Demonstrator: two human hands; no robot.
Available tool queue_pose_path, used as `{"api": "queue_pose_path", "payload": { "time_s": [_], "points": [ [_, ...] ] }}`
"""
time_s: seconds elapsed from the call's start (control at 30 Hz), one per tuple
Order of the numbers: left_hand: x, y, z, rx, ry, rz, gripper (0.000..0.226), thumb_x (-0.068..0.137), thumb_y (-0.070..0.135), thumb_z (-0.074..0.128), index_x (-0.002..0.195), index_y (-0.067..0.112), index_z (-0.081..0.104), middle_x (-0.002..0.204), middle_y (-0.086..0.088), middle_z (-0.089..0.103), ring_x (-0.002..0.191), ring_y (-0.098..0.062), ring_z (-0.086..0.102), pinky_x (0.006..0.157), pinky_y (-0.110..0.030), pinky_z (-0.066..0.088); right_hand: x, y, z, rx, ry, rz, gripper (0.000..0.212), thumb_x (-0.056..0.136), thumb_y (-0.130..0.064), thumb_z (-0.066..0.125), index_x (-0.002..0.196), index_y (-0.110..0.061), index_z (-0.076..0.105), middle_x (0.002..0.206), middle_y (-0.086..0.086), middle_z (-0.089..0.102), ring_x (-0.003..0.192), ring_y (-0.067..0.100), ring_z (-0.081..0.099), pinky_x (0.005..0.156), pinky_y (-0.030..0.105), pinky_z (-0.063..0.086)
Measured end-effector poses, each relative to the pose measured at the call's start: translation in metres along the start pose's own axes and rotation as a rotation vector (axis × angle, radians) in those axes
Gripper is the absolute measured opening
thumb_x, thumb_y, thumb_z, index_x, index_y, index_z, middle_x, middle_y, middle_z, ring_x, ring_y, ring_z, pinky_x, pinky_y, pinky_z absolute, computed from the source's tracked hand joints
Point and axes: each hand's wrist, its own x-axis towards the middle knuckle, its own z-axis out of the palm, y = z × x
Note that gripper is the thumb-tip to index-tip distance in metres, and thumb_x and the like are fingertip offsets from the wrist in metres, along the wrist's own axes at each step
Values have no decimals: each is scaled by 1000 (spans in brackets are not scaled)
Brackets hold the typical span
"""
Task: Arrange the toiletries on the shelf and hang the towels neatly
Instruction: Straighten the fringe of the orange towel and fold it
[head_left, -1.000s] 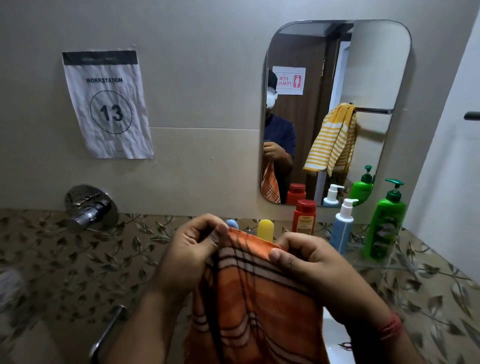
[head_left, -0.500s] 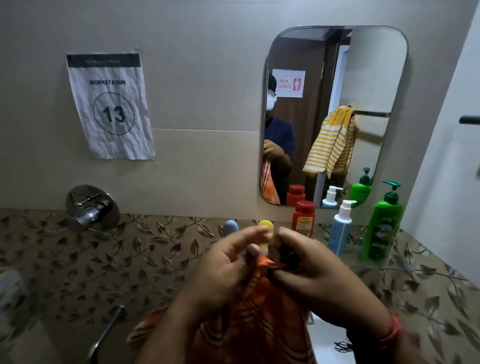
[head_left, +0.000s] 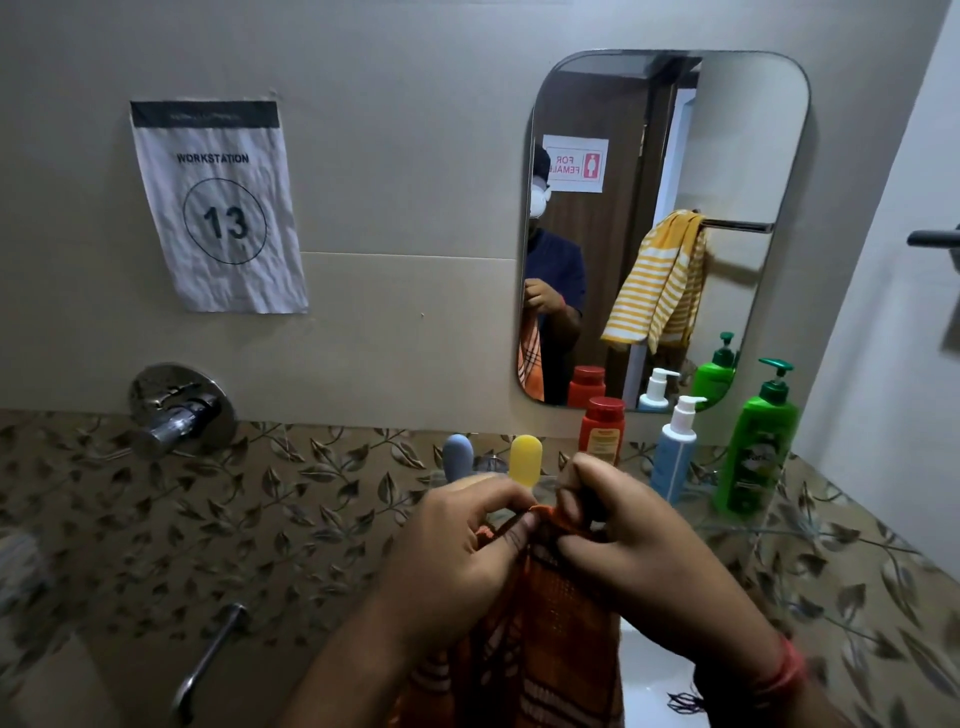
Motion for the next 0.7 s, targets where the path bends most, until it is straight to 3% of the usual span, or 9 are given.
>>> {"api": "queue_pose_path", "payload": {
  "time_s": [0.13, 0.37, 0.43, 0.57, 0.63, 0.7],
  "points": [
    [0, 5, 2, 82, 90, 31, 14, 95, 19, 64, 85, 28, 68, 84, 19, 64, 84, -1, 62, 64, -7, 38, 0, -3, -1, 64, 54, 58, 25, 84, -10, 68, 82, -29, 52, 72, -3, 52, 62, 6, 46, 56, 28, 40],
    [-2, 0, -6, 109, 238, -20, 17, 94, 17, 65, 84, 32, 65, 78, 15, 65, 78, -5, 64, 63, -8, 41, -6, 0, -14, 516, -151, 226, 14, 82, -24, 75, 83, -16, 63, 79, 2, 62, 72, 17, 61, 62, 29, 50],
    [0, -8, -17, 124, 360, -64, 17, 95, 18, 65, 82, 30, 64, 74, 14, 65, 73, -3, 63, 60, -10, 42, -12, 7, -19, 580, -143, 264, 23, 78, -32, 77, 82, -13, 65, 78, 5, 63, 71, 18, 61, 61, 28, 49],
    [5, -32, -49, 76, 634, -178, 12, 96, 28, 58, 85, 27, 63, 78, 14, 68, 71, -3, 63, 67, -30, 53, -25, 17, -35, 818, 4, 304, 44, 58, -40, 91, 74, -11, 62, 70, 9, 55, 59, 15, 55, 49, 22, 47],
    [5, -34, -50, 14, 591, -197, 13, 98, 23, 60, 87, 28, 65, 82, 12, 71, 77, -9, 67, 73, -37, 56, -27, 12, -40, 821, -20, 290, 47, 56, -40, 92, 75, -11, 61, 71, 9, 54, 62, 17, 56, 53, 25, 49],
    [3, -22, -38, -164, 386, -202, 3, 94, 33, 65, 94, 34, 67, 93, 8, 75, 86, -13, 70, 76, -38, 59, -26, 1, -38, 548, -104, 237, 36, 68, -41, 83, 78, -15, 60, 75, 10, 57, 68, 22, 57, 60, 34, 48]
  ]
}}
